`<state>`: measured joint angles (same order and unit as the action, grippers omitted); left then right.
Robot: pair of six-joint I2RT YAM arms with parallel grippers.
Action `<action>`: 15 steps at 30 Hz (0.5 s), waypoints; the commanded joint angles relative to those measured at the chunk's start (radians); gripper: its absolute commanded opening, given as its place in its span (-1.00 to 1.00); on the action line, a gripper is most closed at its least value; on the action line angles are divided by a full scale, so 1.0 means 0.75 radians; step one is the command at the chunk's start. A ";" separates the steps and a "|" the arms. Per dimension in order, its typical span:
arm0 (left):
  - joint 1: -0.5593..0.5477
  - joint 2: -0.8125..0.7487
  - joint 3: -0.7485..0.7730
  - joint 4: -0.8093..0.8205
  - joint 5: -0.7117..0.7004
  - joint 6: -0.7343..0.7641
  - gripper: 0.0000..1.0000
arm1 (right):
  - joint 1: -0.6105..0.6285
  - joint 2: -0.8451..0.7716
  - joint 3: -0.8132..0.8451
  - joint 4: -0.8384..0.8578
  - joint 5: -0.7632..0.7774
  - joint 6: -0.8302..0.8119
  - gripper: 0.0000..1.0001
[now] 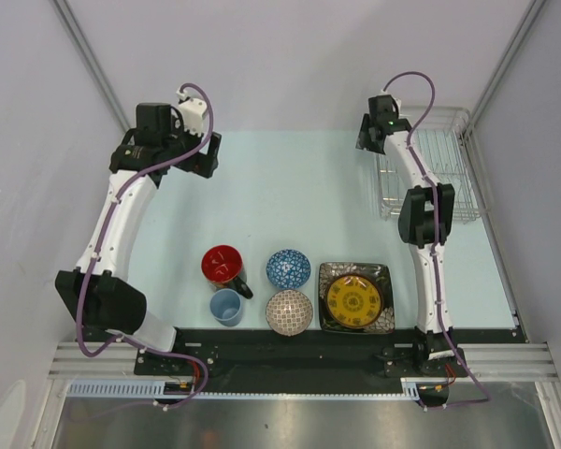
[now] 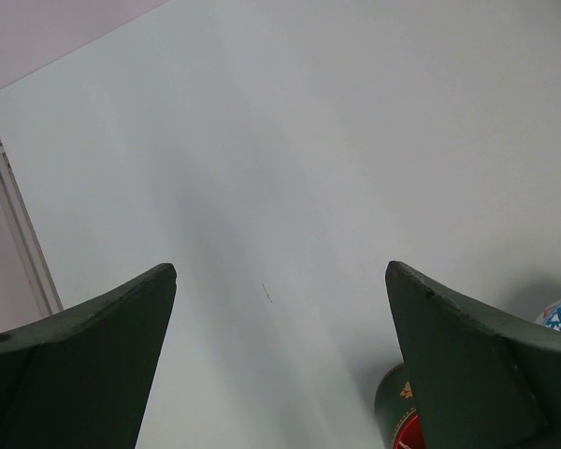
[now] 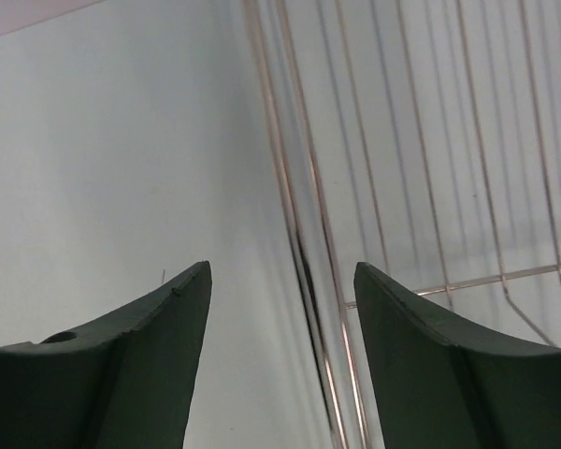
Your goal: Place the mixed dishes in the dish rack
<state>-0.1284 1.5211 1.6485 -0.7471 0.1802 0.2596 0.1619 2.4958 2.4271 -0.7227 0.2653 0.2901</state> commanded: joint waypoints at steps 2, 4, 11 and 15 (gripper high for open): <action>0.012 -0.052 -0.008 0.014 -0.034 0.042 1.00 | 0.040 0.029 0.059 0.060 -0.022 -0.031 0.15; 0.014 -0.050 -0.010 0.025 -0.024 0.036 0.99 | 0.046 0.020 0.043 0.060 -0.039 -0.039 -0.10; 0.014 -0.050 -0.054 0.061 0.007 0.024 1.00 | 0.148 -0.035 -0.047 0.070 -0.129 -0.098 -0.54; 0.014 -0.052 -0.075 0.074 -0.001 0.028 1.00 | 0.254 -0.065 -0.094 0.084 -0.221 -0.133 -0.57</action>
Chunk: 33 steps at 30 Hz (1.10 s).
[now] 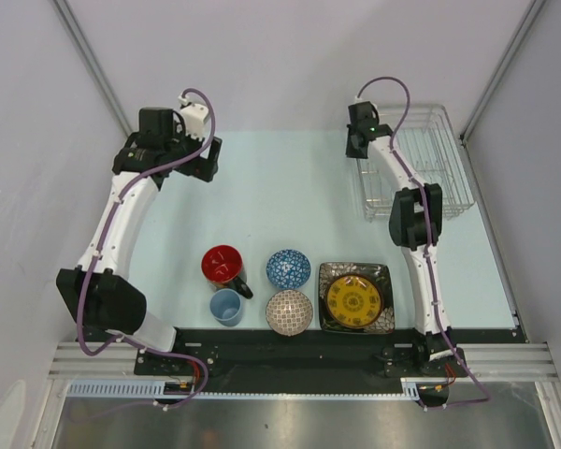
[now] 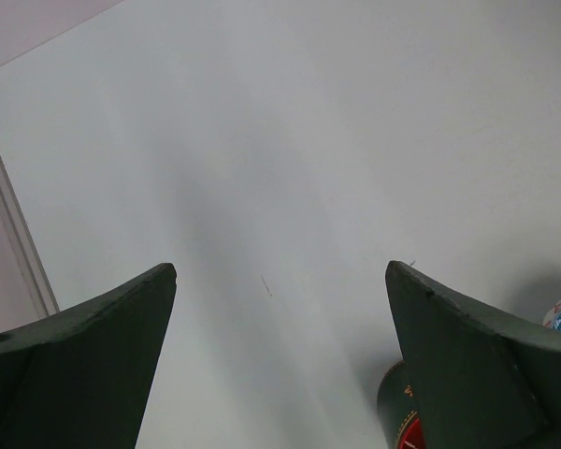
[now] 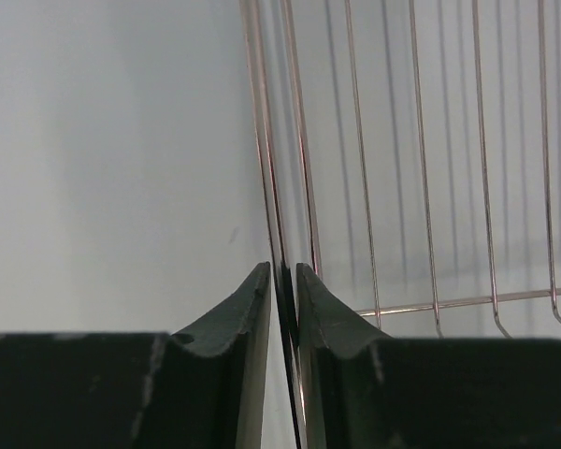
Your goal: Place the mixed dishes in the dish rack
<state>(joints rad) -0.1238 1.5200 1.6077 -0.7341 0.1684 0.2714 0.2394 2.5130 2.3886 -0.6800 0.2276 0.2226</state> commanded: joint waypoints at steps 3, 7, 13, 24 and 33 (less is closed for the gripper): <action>0.008 -0.059 -0.051 0.079 0.013 0.021 0.99 | 0.251 -0.125 -0.096 0.048 -0.256 -0.094 -0.59; 0.008 -0.065 -0.078 0.105 0.015 0.017 1.00 | 0.405 -0.201 -0.209 0.078 -0.371 -0.180 -0.57; 0.010 -0.059 -0.090 0.126 0.043 0.002 0.99 | 0.607 -0.354 -0.458 0.119 -0.328 -0.284 -0.38; 0.008 0.078 -0.103 0.275 0.115 -0.039 0.99 | 0.565 -0.534 -0.504 0.113 -0.311 -0.268 0.69; 0.008 0.568 0.355 0.265 0.268 -0.076 0.96 | 0.517 -0.614 -0.203 -0.048 -0.504 -0.052 0.79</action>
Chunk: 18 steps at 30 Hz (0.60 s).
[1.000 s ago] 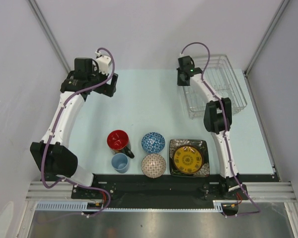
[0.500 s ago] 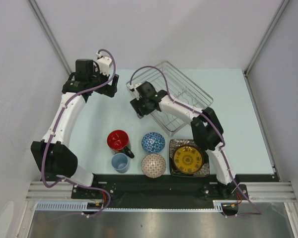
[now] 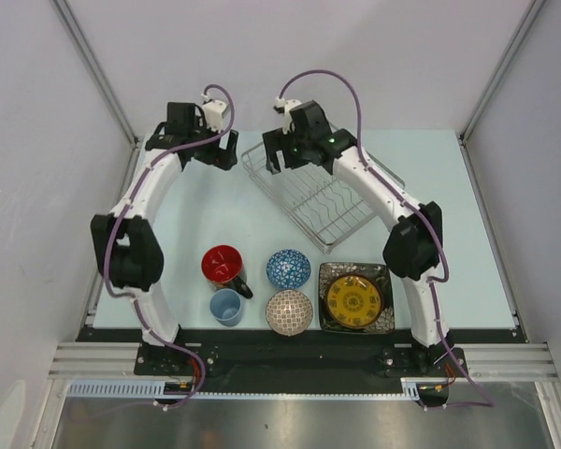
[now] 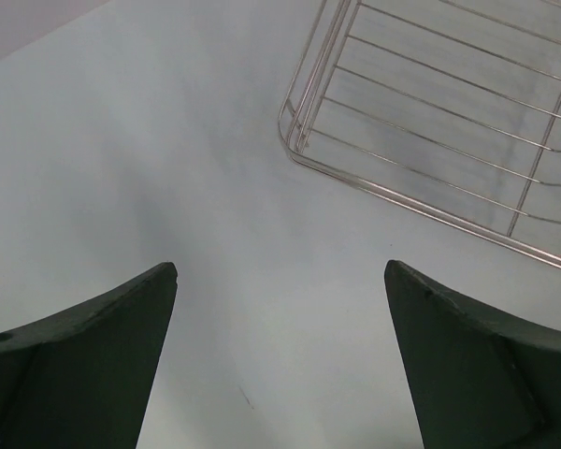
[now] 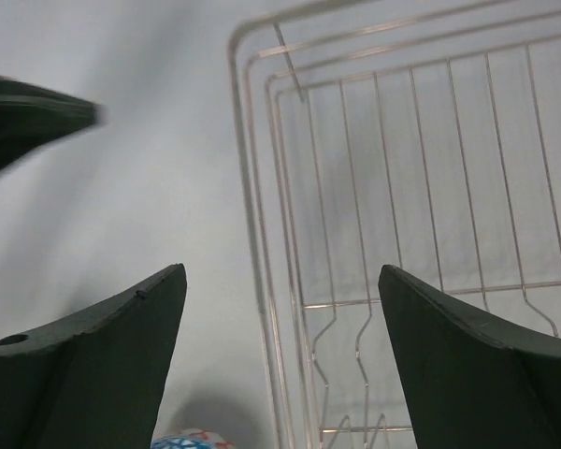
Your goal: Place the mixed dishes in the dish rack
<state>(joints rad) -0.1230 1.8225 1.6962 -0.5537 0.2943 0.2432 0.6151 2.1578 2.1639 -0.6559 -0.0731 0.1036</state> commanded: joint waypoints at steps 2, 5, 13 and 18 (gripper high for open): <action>0.005 0.239 0.335 0.024 0.133 -0.042 0.94 | -0.002 -0.230 0.017 -0.093 -0.062 0.178 0.75; -0.006 0.366 0.522 0.016 0.174 -0.062 0.92 | -0.084 -0.361 -0.256 -0.070 0.017 0.289 0.68; -0.051 0.503 0.647 0.120 0.248 -0.079 0.93 | -0.405 -0.768 -0.907 -0.088 0.095 0.549 0.57; -0.051 0.562 0.602 0.176 0.246 -0.071 0.92 | -0.429 -0.728 -0.920 -0.164 0.151 0.543 0.51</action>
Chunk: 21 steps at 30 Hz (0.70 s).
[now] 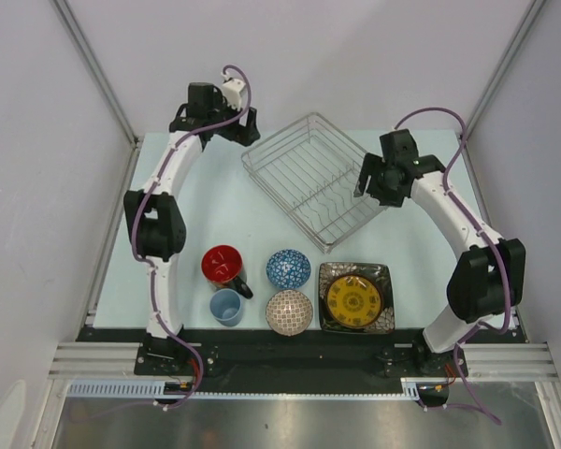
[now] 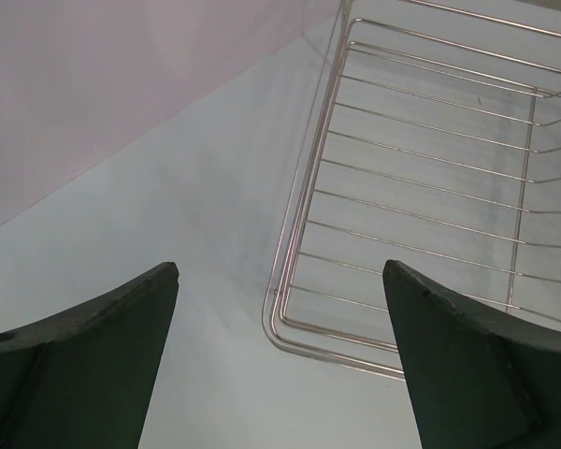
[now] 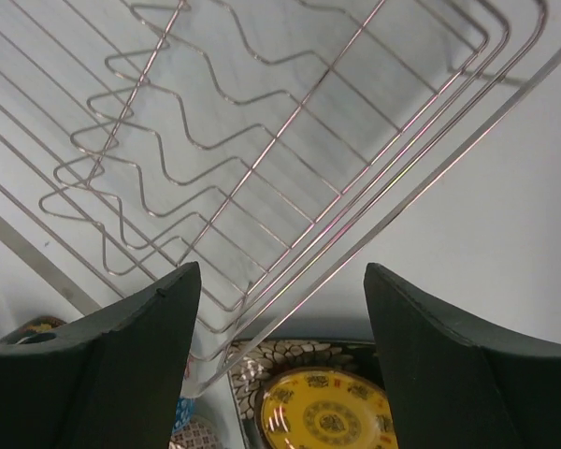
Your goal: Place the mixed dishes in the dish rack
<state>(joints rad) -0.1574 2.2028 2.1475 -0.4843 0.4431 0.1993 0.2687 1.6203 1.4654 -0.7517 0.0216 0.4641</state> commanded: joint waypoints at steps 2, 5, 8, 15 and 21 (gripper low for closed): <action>-0.005 0.078 -0.002 0.102 0.031 0.006 0.93 | 0.022 0.022 0.012 -0.043 0.014 0.087 0.49; -0.003 0.118 0.000 0.112 0.017 0.018 0.93 | 0.006 0.065 0.012 -0.057 0.033 0.105 0.47; -0.005 0.155 0.002 0.112 -0.012 0.041 0.92 | -0.019 0.095 0.014 -0.080 0.053 0.111 0.43; 0.001 0.178 -0.067 0.104 -0.065 0.092 0.90 | -0.039 0.104 0.012 -0.145 0.151 0.103 0.43; 0.005 0.088 -0.222 0.116 -0.116 0.143 0.90 | -0.072 0.185 0.012 -0.090 0.184 0.105 0.41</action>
<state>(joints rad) -0.1600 2.3470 2.0514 -0.4194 0.3916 0.2535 0.2337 1.7153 1.4590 -0.8398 0.1154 0.5285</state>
